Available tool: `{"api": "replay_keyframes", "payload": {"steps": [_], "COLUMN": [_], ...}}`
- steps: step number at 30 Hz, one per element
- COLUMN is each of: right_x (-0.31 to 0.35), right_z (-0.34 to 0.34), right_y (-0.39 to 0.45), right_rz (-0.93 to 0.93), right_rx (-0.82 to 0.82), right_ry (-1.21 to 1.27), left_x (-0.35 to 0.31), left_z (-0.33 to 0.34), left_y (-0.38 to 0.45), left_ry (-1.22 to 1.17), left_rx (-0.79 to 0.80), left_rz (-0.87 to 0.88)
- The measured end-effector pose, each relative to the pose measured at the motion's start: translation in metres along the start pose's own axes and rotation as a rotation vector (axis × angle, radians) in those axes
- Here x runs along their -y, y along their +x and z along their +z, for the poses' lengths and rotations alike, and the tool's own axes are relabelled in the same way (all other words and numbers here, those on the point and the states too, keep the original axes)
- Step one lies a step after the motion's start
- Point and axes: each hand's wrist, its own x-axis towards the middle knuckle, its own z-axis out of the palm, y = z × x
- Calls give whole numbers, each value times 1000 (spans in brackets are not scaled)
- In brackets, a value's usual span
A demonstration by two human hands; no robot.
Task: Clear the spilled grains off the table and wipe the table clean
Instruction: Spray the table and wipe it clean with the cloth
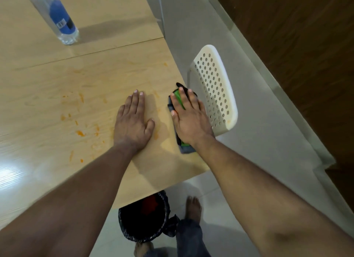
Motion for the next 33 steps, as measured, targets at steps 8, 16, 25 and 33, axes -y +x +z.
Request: {"api": "replay_keyframes", "payload": {"steps": [8,16,25,33], "right_x": [-12,-7,-11,-13], "right_z": [-4,-5,-13,-13], "right_y": [-64,59,97,107], "right_rz": [-47,-36,-135,-149], "right_rx": [51,1,24,45], "right_ry": [16,112,99,94], "left_x": [11,13,14,14], "left_z": [-11,-9,-10,-9], "left_y": [60,69,71,73], "left_ry": [-2,74,53,74], "left_rx": [-24,-51,-79,-67], "left_rz": [-136,-163,-198,-209]}}
